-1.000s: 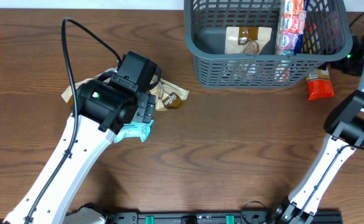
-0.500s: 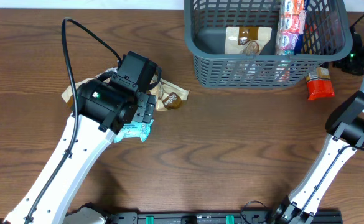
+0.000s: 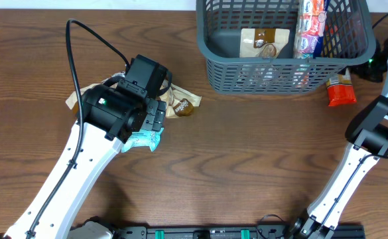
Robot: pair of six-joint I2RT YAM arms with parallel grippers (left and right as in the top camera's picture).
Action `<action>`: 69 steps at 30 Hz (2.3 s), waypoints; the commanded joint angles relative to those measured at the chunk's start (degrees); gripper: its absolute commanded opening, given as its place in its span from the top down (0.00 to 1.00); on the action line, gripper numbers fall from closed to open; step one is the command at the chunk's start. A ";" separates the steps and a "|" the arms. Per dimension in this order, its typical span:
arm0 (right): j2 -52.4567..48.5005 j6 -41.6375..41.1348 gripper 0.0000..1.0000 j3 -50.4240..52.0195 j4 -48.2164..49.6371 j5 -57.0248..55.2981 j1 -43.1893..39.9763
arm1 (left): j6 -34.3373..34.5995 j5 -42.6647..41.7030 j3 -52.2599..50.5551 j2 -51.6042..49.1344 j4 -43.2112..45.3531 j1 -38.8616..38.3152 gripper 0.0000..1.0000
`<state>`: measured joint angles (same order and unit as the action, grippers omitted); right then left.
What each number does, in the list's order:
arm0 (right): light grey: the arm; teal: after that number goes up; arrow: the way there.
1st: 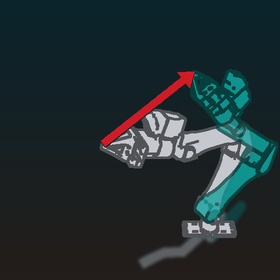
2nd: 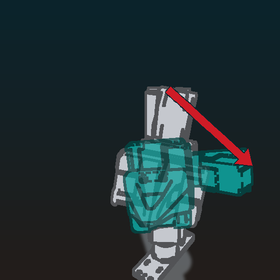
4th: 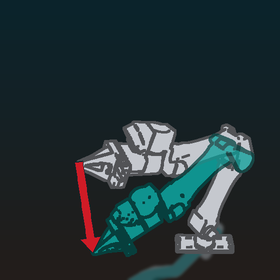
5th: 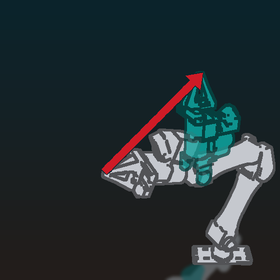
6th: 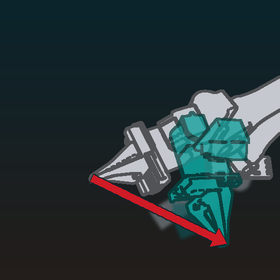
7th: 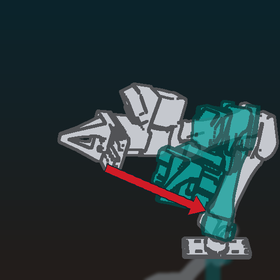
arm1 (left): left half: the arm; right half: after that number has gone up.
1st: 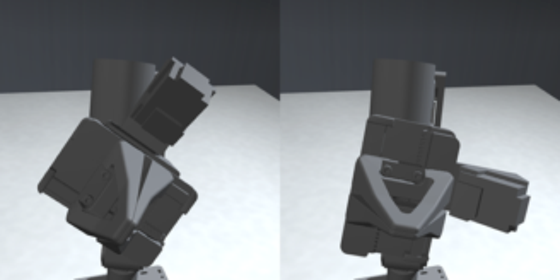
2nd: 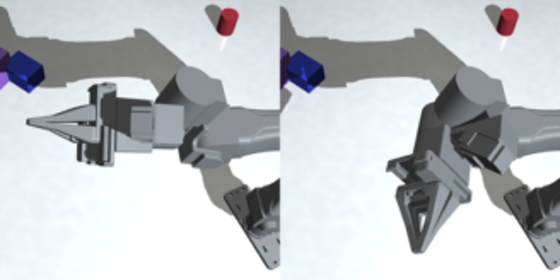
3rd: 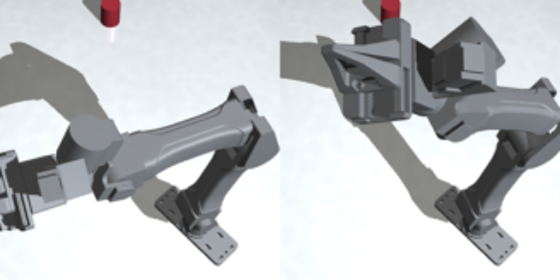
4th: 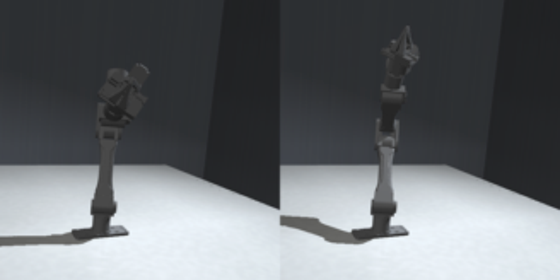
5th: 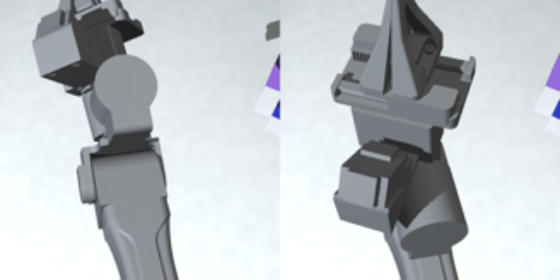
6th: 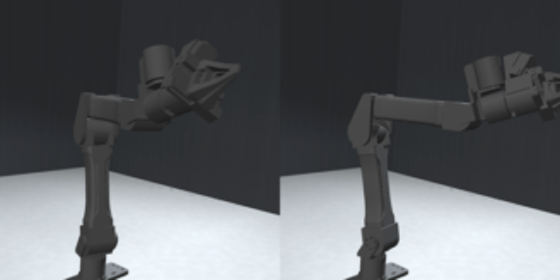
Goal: Pack container
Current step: 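Grasp the spaghetti package with the right gripper, then lift the spaghetti package upright with the right gripper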
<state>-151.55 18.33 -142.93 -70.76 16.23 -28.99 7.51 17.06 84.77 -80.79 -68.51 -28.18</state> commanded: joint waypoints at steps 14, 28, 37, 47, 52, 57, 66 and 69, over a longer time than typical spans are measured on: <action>0.35 -4.11 0.01 2.16 2.10 -14.38 1.92 | 0.68 0.15 -0.22 -0.46 0.00 0.26 0.01; 0.33 3.67 0.01 2.16 1.60 -1.62 0.85 | 0.68 0.15 -0.22 -0.46 0.02 0.26 0.01; 0.33 9.68 0.01 2.16 0.87 0.72 0.94 | 0.68 0.15 -0.22 -0.46 -0.04 0.26 0.01; -0.46 10.47 0.01 2.67 0.70 -3.67 0.85 | 0.68 0.15 -0.22 -0.44 -0.02 0.26 0.01; -0.46 10.47 0.01 4.02 0.83 -4.90 0.79 | 0.68 0.15 -0.22 -0.46 -0.02 0.26 0.01; -0.46 10.45 0.01 7.67 2.54 -4.87 0.79 | 0.68 0.15 -0.22 -0.46 -0.04 0.26 0.01; -0.44 4.96 0.98 11.04 5.62 -5.31 0.74 | 0.66 0.17 -0.22 -0.46 -0.02 0.26 0.01; -0.44 2.01 0.99 10.93 6.82 -5.29 0.74 | 0.66 0.17 -0.22 -0.46 -0.02 0.26 0.01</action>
<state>-148.53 24.73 -134.50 -64.64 11.99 -28.12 7.51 17.06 84.77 -80.82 -68.53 -28.18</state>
